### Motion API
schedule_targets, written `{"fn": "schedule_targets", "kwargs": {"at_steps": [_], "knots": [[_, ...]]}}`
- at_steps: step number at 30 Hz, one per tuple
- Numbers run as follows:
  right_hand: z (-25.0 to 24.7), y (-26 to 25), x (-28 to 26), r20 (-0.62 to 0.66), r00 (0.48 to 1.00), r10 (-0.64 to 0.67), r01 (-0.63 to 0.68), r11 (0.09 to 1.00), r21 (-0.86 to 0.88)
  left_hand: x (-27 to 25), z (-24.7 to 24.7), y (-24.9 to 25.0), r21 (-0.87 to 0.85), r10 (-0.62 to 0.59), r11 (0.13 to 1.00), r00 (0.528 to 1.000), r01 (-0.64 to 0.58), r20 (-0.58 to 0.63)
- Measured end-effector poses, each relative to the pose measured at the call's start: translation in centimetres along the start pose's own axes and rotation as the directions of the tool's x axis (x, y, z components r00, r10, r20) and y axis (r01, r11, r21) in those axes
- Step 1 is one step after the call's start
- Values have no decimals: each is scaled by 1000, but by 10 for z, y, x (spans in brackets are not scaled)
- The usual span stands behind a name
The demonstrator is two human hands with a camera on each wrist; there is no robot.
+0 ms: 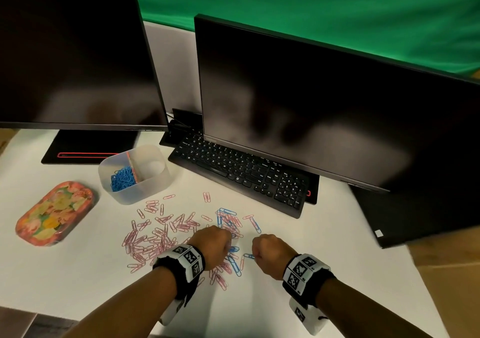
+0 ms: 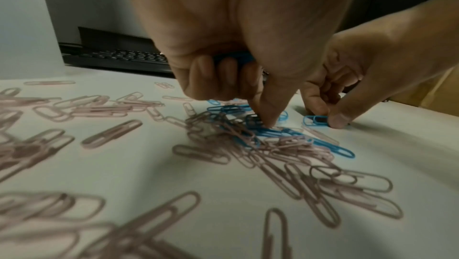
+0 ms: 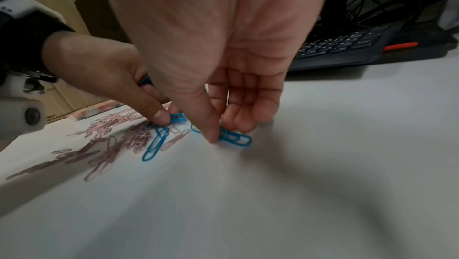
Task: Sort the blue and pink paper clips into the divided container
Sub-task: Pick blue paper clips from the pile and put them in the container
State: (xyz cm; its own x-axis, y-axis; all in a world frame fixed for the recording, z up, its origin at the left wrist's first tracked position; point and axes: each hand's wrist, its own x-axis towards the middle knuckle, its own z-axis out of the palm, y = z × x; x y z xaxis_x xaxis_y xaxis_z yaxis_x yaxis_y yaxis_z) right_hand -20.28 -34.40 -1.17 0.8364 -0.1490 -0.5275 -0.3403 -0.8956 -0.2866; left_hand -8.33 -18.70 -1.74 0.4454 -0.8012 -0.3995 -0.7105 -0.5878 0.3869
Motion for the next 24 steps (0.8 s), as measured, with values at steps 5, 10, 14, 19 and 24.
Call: {"fn": "schedule_targets", "kwargs": {"at_steps": [5,10,14,19,24], "knots": [[4,1,-2,-21,998,67,-64,993,96,-6,-2,-10,-304,-33,952,998,13,-62],[11,-1,-3,-42,995,89,-85,993,76,-9,-1,-23,-489,-100,872,990,39,-100],[13,-6,-3,-61,992,112,-111,994,22,-11,2,-28,-494,-101,870,983,12,-155],[14,-7,-6,-80,991,105,-103,994,24,-9,2,-30,-542,-172,839,971,55,-167],[16,-7,-9,-69,989,134,-128,988,92,-10,-7,-27,-713,-243,697,960,73,-140]]}}
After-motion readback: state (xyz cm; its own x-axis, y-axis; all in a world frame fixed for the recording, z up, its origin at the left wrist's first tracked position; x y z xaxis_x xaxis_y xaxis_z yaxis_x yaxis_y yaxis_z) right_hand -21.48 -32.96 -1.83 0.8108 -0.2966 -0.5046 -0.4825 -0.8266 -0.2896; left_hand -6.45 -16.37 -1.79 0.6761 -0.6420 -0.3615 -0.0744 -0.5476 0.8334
